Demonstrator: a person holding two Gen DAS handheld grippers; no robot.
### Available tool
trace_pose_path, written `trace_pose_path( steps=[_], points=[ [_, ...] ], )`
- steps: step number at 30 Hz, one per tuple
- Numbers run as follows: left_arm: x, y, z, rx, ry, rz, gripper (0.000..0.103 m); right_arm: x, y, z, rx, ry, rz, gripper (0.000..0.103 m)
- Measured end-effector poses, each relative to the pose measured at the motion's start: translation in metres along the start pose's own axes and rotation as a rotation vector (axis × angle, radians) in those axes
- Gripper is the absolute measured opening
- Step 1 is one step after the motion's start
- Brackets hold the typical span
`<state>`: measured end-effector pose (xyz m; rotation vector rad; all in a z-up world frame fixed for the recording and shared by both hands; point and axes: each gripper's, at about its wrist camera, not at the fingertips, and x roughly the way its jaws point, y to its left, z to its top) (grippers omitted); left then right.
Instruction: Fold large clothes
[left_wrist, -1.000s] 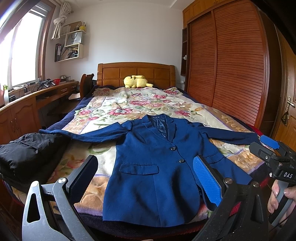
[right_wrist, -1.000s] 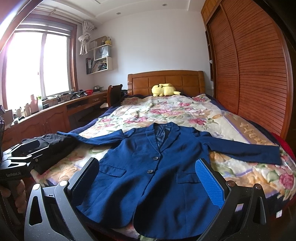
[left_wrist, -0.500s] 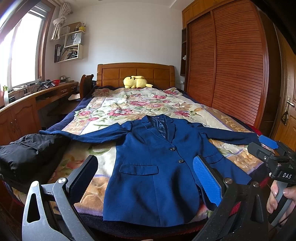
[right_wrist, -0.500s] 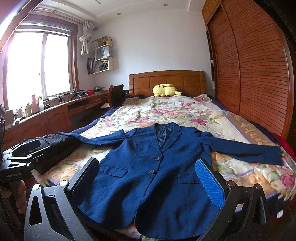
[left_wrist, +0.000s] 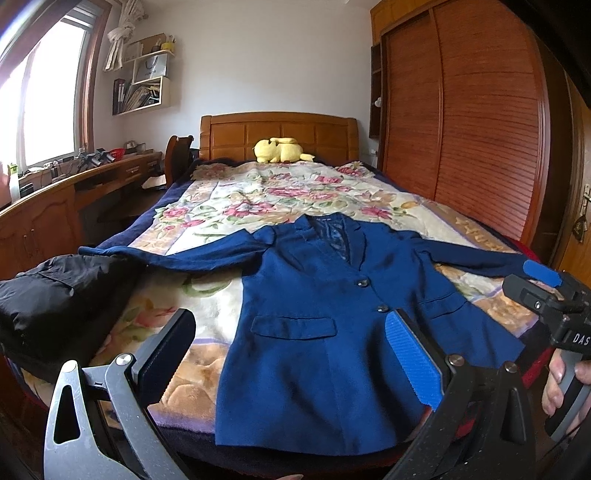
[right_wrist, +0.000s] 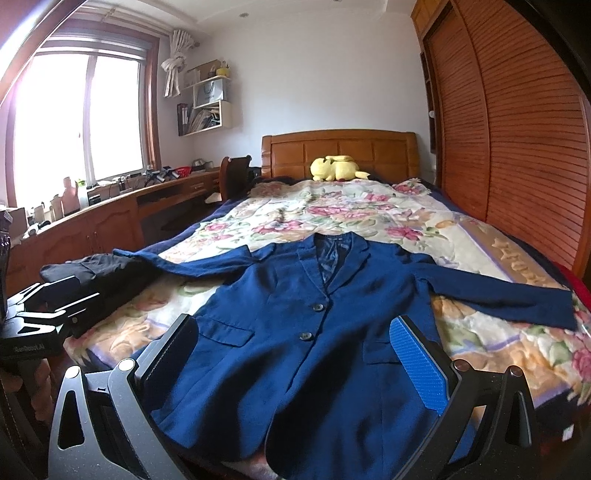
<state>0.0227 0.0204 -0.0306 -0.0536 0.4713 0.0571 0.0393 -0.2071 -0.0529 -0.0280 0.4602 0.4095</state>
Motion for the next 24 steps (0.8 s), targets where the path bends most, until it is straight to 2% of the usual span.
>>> trace_pose_path(
  steps=[13, 24],
  points=[
    [0.052, 0.035, -0.008, -0.021, 0.037, 0.046, 0.103, 0.059, 0.004, 0.008, -0.012, 0.048, 0.021, 0.103],
    [0.104, 0.079, -0.008, -0.025, 0.092, 0.091, 0.103, 0.107, 0.007, 0.007, -0.041, 0.098, 0.053, 0.103]
  ],
)
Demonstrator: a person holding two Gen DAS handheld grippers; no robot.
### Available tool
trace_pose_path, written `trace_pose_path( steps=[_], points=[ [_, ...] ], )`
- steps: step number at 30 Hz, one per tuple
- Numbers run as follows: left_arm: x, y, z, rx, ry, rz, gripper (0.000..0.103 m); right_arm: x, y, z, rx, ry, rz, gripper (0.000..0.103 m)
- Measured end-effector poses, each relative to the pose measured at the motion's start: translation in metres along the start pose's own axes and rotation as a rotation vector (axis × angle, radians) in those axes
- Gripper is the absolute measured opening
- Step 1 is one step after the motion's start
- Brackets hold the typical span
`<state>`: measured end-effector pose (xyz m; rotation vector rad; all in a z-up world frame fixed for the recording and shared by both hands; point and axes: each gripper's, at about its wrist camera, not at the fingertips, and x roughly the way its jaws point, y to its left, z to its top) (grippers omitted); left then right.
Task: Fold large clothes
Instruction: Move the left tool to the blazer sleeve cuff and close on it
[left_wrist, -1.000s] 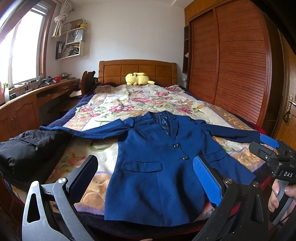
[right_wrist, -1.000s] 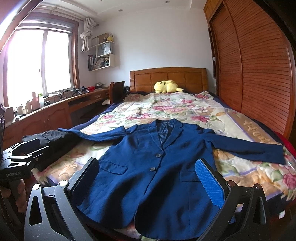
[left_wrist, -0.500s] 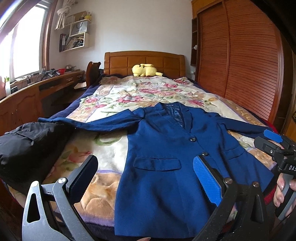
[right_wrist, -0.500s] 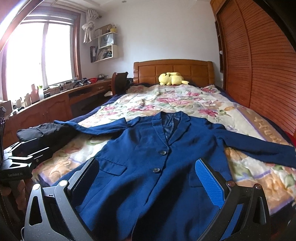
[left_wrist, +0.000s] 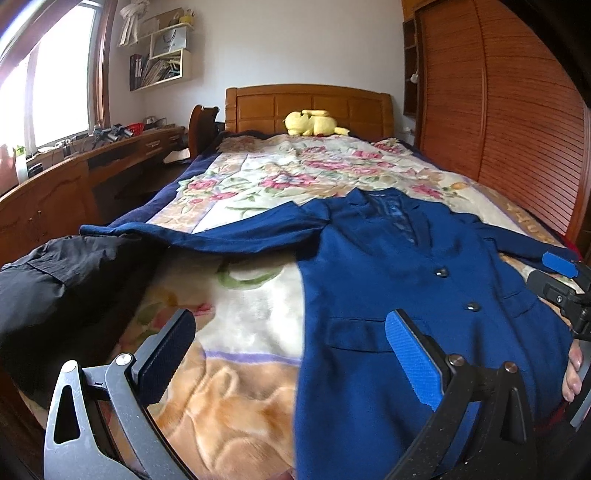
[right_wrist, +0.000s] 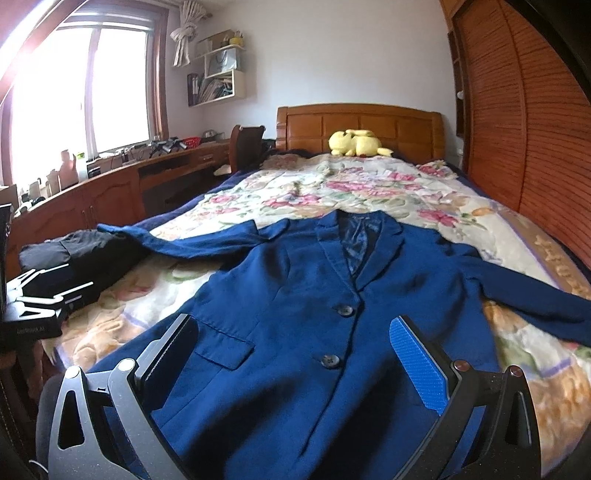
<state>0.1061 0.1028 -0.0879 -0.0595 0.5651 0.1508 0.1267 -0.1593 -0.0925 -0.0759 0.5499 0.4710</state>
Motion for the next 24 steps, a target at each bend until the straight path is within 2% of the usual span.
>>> trace_pose_path(
  steps=[5, 13, 20, 24],
  points=[
    [0.031, 0.017, 0.005, -0.008, 0.037, -0.003, 0.103, 0.029, -0.001, 0.005, -0.002, 0.048, 0.031, 0.103],
    [0.078, 0.043, 0.029, -0.008, 0.083, 0.020, 0.103, 0.062, -0.003, 0.022, -0.037, 0.069, 0.046, 0.103],
    [0.118, 0.071, 0.048, -0.061, 0.130, 0.025, 0.103, 0.090, -0.004, 0.013, -0.048, 0.126, 0.077, 0.103],
    [0.142, 0.082, 0.055, -0.080, 0.158, 0.025, 0.103, 0.093, -0.013, 0.002, -0.031, 0.156, 0.094, 0.103]
  ],
)
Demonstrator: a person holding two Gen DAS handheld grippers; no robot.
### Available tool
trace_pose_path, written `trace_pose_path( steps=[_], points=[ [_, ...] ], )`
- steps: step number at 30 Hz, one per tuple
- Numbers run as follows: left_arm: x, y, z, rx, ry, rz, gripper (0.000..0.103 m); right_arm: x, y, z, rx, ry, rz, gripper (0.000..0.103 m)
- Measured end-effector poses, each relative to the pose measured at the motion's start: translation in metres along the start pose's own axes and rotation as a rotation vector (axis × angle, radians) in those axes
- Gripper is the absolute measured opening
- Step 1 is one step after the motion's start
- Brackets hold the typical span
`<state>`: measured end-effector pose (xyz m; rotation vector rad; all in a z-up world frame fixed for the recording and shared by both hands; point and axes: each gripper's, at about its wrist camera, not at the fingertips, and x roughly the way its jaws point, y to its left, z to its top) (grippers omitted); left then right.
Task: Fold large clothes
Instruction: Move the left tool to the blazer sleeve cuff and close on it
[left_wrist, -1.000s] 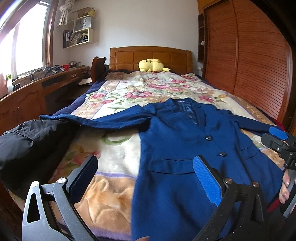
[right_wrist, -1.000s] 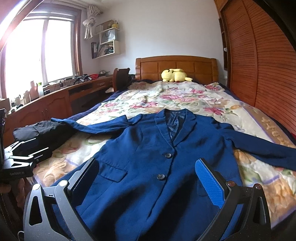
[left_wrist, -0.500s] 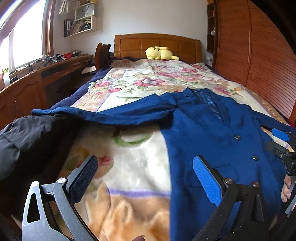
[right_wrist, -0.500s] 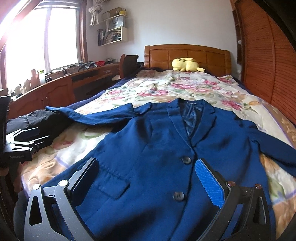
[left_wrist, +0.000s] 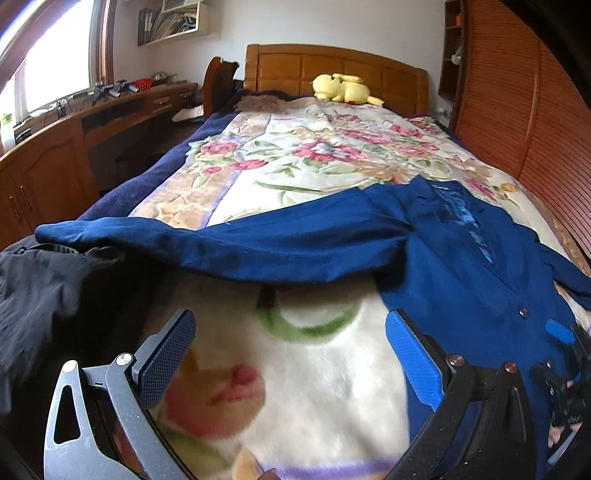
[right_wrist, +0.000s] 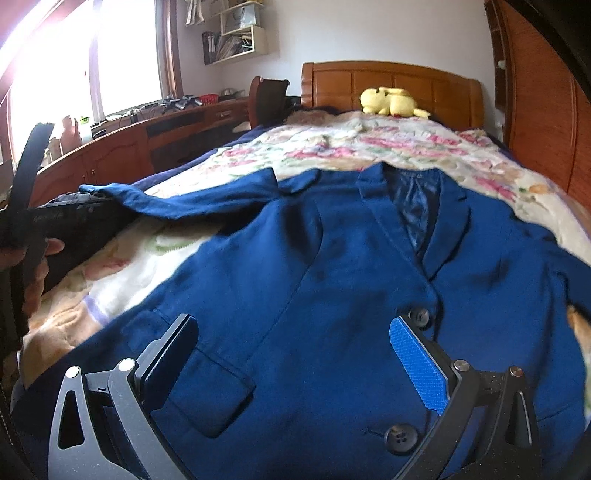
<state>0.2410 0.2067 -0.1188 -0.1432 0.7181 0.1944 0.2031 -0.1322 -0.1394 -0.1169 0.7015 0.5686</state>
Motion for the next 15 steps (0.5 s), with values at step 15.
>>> trace_pose_path(
  steps=[15],
  points=[
    [0.076, 0.039, 0.020, -0.210, 0.133, -0.085, 0.072, -0.006, -0.014, -0.002, 0.055, 0.001, 0.037, 0.103]
  ],
)
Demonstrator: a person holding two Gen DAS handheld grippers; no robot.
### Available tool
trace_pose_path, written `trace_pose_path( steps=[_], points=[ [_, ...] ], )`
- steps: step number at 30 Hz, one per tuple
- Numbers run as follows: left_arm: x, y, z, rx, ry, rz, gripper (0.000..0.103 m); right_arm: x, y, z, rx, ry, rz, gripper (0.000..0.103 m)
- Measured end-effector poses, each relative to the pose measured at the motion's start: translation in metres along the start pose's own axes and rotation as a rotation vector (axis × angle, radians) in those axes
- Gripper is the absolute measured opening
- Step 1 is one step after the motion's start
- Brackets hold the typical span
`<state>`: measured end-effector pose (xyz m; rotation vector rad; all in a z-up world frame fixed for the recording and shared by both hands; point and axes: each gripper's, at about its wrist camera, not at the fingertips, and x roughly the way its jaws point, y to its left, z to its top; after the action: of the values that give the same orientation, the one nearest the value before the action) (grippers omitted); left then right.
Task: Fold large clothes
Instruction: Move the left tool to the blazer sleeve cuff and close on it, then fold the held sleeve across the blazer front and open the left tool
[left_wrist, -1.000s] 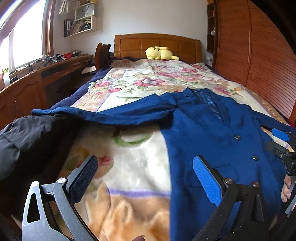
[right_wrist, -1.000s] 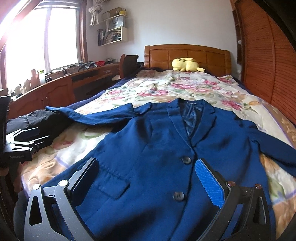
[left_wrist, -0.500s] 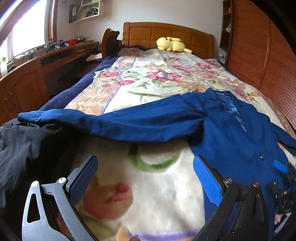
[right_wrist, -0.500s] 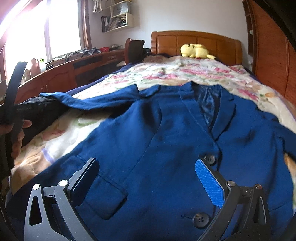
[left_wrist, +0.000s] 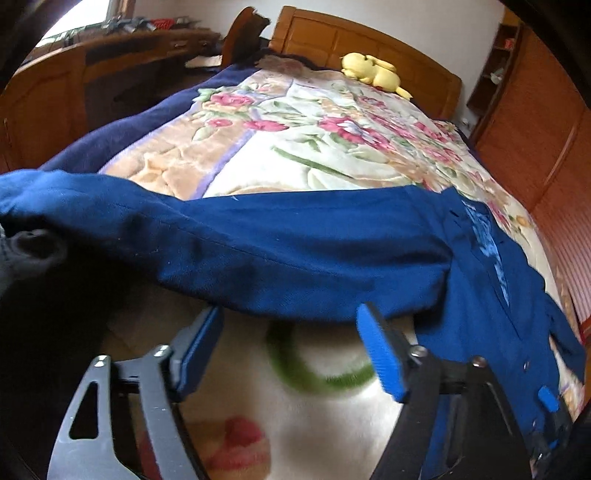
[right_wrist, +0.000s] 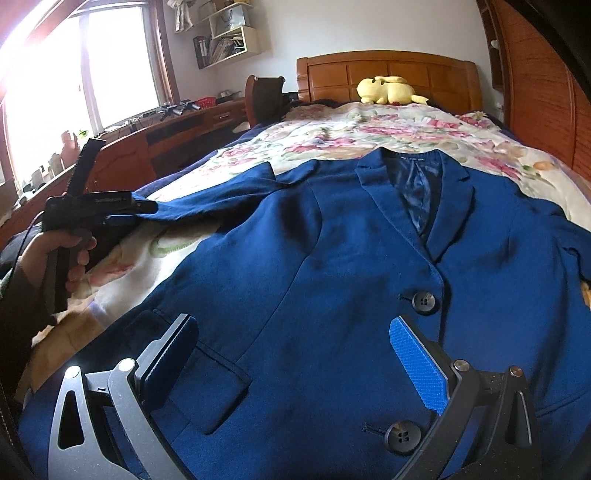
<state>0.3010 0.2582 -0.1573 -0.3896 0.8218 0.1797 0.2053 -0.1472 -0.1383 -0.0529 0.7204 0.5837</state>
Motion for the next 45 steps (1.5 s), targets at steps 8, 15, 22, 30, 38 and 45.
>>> trace_pose_path(
  steps=[8, 15, 22, 30, 38, 45],
  points=[
    [0.007, 0.006, 0.010, 0.011, -0.008, 0.043, 0.018, -0.002, 0.003, -0.001, 0.001, -0.003, 0.002, 0.103],
    [-0.013, -0.031, 0.026, 0.153, -0.073, 0.081, 0.003, 0.006, 0.006, 0.003, -0.003, -0.002, -0.002, 0.103],
    [-0.041, -0.103, 0.036, 0.311, -0.106, 0.025, 0.002, 0.004, 0.002, 0.001, 0.020, -0.016, 0.003, 0.103],
    [-0.056, -0.175, 0.021, 0.431, -0.069, -0.009, 0.002, 0.007, -0.002, 0.000, 0.062, -0.020, 0.008, 0.103],
    [-0.079, -0.159, -0.012, 0.408, -0.041, -0.071, 0.034, 0.010, 0.001, 0.001, 0.072, -0.015, 0.007, 0.103],
    [-0.102, -0.126, -0.062, 0.410, -0.022, -0.098, 0.035, 0.013, -0.003, 0.001, 0.095, 0.002, 0.005, 0.103]
  ],
)
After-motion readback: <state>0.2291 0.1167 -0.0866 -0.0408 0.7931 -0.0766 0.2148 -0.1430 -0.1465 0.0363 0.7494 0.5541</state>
